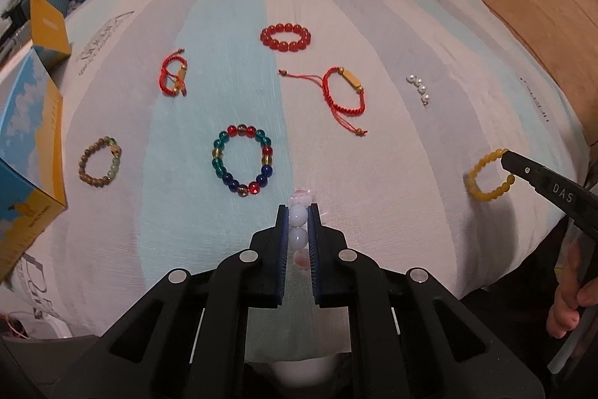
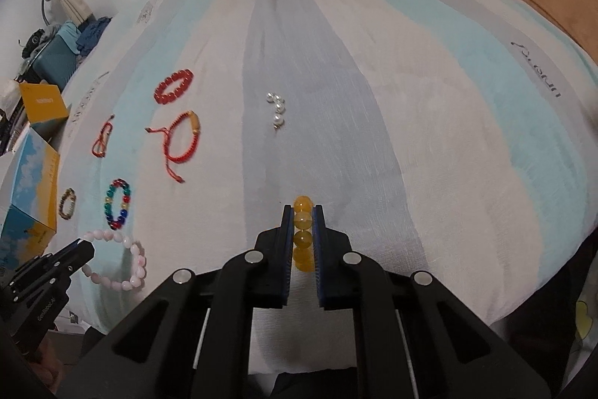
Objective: Organize jewelry
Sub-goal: 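Carry both held bracelets with both tools over to the white box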
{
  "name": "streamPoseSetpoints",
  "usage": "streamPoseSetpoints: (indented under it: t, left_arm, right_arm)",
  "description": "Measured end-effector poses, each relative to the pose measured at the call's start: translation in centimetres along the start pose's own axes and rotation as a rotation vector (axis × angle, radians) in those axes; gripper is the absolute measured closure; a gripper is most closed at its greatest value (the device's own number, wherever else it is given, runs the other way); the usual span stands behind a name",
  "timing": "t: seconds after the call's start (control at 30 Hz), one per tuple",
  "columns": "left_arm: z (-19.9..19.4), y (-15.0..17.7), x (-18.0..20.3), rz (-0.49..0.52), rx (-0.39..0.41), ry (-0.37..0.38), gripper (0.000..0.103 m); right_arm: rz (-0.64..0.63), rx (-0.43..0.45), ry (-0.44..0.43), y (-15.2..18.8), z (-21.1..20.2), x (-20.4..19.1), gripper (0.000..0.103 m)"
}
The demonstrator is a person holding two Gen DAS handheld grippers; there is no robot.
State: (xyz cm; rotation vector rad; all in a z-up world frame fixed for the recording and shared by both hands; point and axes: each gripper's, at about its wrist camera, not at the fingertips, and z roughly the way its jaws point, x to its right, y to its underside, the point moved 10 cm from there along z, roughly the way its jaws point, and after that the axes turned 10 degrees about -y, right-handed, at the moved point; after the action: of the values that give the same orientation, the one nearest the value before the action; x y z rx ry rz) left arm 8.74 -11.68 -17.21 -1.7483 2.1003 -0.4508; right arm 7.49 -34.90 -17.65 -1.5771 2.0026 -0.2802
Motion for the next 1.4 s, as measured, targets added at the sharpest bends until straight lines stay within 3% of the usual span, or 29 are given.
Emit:
streamPoseSetpoints:
  t: [0.4, 0.8, 1.1, 1.4]
  left_arm:
    - [-2.9, -1.9, -2.2, -0.023, 0.027, -0.011, 0.094]
    - [-5.6, -5.5, -8.8, -0.096, 0.069, -0.065, 0.094]
    - [-9.0, -9.0, -15.4, -0.125, 0.126, -0.137, 0.094]
    - [-11.7, -9.8, -25.2, -0.208, 0.137, -0.214, 0.094]
  right_arm:
    - [-0.004, 0.026, -0.029, -1.4, -2.1, -2.3, 0.094]
    - [-0.059, 0.048, -0.023, -4.5, -3.5, -7.5, 0.094]
    - [-0.127, 0.076, -0.065, -7.7, -4.0, -15.2, 0.094]
    - [-0.246, 0.084, -0.145, -9.6, -3.5, -27.1, 0.094]
